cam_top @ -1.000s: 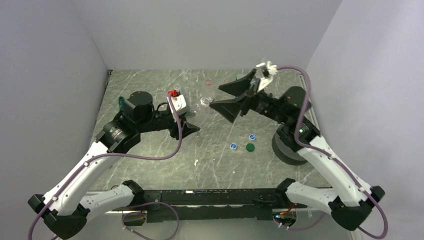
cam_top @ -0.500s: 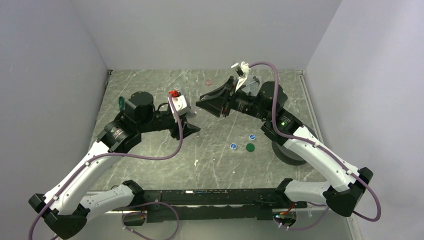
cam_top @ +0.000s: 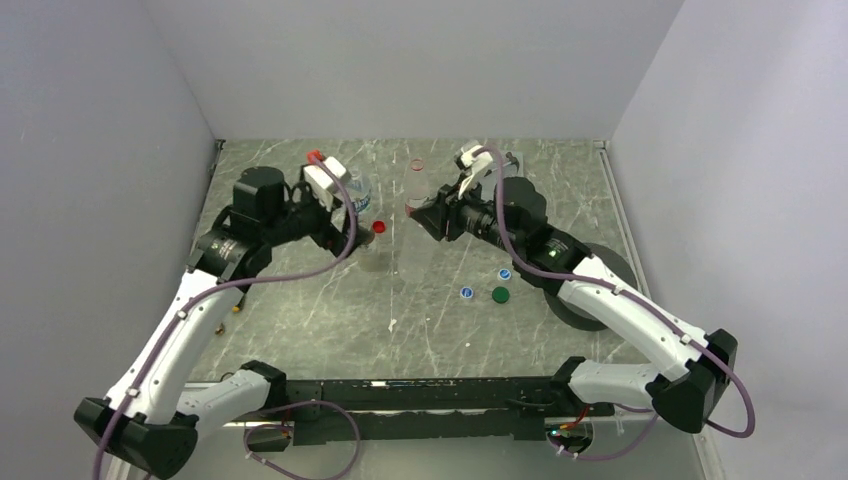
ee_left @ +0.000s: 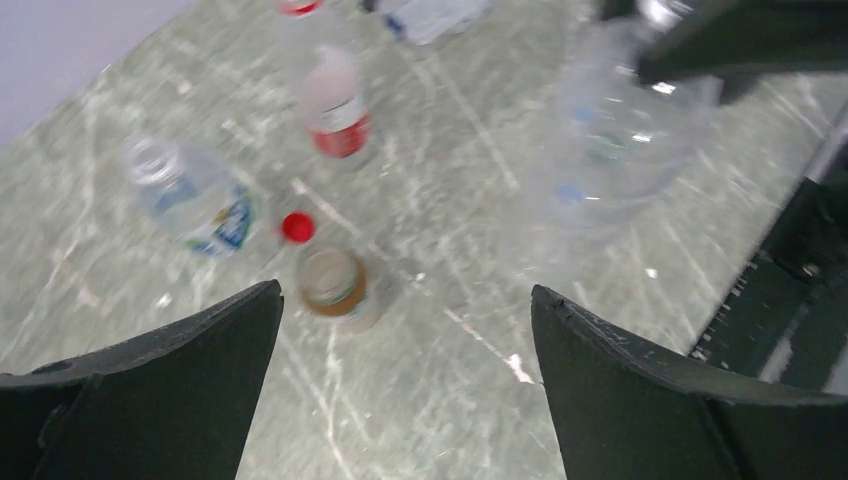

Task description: Unscrew the bottle caps

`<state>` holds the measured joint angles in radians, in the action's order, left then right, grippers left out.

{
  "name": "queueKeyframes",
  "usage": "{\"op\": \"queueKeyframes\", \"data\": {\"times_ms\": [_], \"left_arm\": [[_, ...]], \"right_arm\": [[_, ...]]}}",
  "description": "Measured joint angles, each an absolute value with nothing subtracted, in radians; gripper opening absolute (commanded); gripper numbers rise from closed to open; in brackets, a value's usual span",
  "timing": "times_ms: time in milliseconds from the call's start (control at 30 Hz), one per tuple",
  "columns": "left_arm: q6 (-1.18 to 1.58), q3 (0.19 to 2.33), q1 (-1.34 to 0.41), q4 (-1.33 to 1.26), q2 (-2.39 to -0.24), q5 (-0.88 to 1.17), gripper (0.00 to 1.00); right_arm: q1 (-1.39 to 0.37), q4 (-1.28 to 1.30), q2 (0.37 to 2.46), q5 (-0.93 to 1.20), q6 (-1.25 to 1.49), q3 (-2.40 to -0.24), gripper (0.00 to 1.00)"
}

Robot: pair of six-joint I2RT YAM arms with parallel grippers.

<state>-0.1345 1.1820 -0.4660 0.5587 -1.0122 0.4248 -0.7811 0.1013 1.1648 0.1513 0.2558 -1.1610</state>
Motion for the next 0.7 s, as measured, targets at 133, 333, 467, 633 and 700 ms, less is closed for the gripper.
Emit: {"op": "queueKeyframes", "data": {"times_ms": [133, 333, 467, 633, 700], "left_arm": [[-0.126, 1.182, -0.3, 0.585, -1.031, 0.453, 0.99], [-0.135, 1.164, -0.233, 0.613, -1.017, 0.473, 0.99], [-0.145, 1.145, -0.184, 0.62, -1.017, 0.471, 0.99], [-0.146, 1.119, -0.094, 0.611, -1.033, 0.47, 1.0], [-0.146, 1.104, -0.065, 0.606, -1.041, 0.47, 0.99]], "right_arm": [[-0.78, 0.094, 1.171, 0.08, 0.223, -1.075, 0.11], [-0.78, -0.012, 1.23, -0.006, 0.196, -0.941, 0.1], [-0.78, -0.109, 1.312, -0.053, 0.183, -0.935, 0.1], [-0.78, -0.22, 1.391, -0.11, 0.173, -0.935, 0.11], [-0.78, -0.251, 1.416, -0.13, 0.167, -0.935, 0.12]]}}
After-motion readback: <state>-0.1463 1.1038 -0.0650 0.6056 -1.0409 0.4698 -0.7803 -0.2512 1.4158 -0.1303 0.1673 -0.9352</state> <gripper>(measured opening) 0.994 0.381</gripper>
